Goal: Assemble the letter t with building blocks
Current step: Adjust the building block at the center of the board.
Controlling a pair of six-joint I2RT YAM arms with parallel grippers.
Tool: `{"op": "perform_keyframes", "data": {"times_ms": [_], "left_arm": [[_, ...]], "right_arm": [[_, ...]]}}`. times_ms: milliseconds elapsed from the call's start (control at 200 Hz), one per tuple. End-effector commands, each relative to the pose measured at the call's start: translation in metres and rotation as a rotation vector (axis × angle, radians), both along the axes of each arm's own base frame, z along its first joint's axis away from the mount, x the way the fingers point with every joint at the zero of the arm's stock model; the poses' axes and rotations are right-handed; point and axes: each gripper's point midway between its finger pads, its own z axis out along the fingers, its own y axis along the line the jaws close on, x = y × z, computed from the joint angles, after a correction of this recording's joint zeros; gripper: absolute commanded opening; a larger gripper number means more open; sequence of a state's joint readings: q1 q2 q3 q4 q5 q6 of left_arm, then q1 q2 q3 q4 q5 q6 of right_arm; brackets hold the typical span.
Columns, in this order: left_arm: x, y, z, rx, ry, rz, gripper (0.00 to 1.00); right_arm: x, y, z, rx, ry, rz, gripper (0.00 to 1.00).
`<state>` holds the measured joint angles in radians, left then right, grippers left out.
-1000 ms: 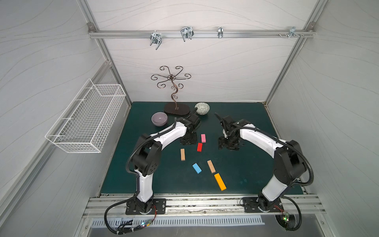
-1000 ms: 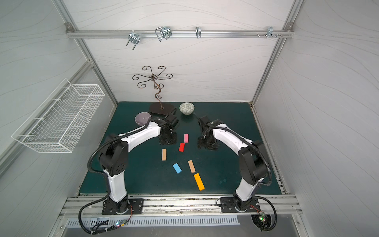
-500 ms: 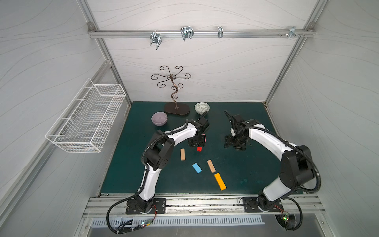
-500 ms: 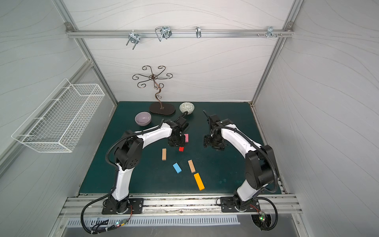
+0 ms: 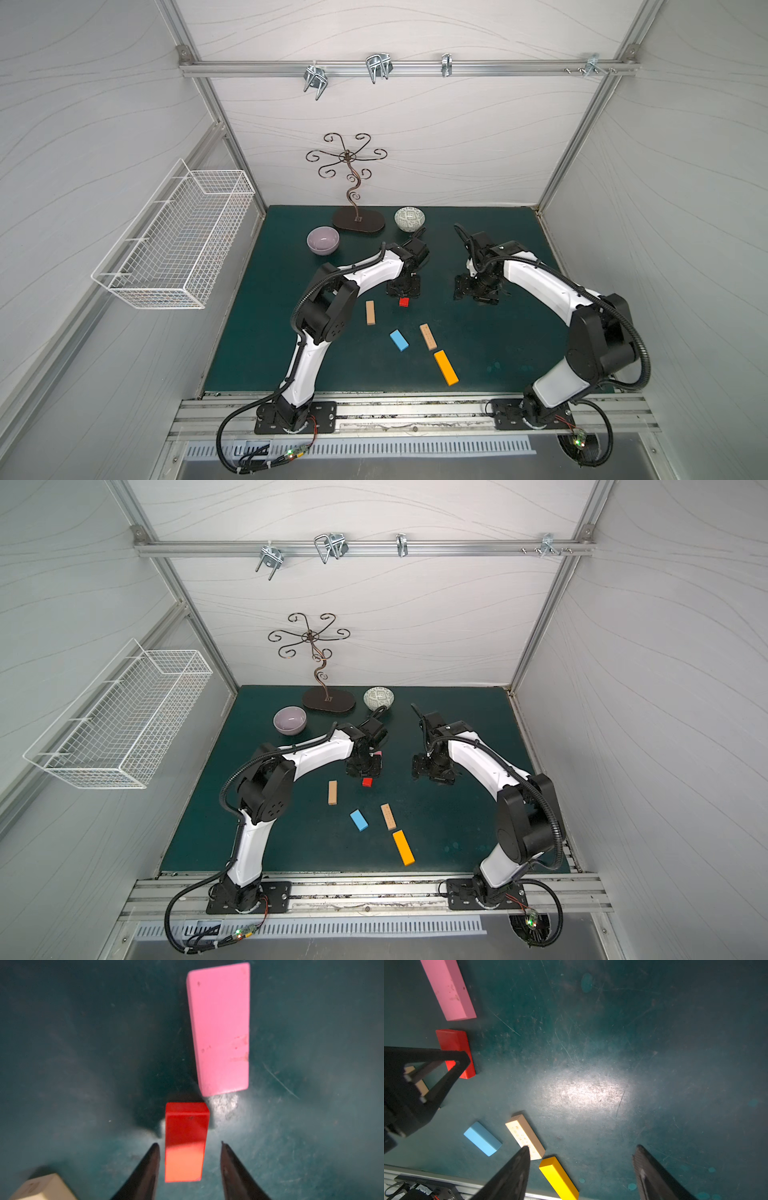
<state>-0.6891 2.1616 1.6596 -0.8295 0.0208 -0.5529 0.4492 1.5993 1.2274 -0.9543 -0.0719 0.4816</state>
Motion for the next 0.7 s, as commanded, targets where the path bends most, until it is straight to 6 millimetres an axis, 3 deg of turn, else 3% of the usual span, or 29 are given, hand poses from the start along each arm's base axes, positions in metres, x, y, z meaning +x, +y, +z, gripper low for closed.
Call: {"op": "perform_keyframes", "data": {"times_ms": [0,220,380,695], "left_arm": [[0.004,-0.004,-0.007,0.015,0.013,0.000,0.43],[0.002,-0.002,-0.019,0.033,0.035,0.014,0.34],[0.007,-0.009,-0.011,0.001,0.024,0.035,0.27],[0.012,-0.018,-0.001,-0.021,0.020,0.061,0.27]], "right_arm": [[-0.007,-0.008,0.008,-0.006,0.006,-0.015,0.79],[-0.004,-0.011,0.013,-0.007,-0.010,-0.004,0.83],[0.000,-0.015,0.015,-0.014,-0.022,-0.021,0.84],[0.000,-0.017,0.016,-0.021,-0.021,-0.027,0.84]]}}
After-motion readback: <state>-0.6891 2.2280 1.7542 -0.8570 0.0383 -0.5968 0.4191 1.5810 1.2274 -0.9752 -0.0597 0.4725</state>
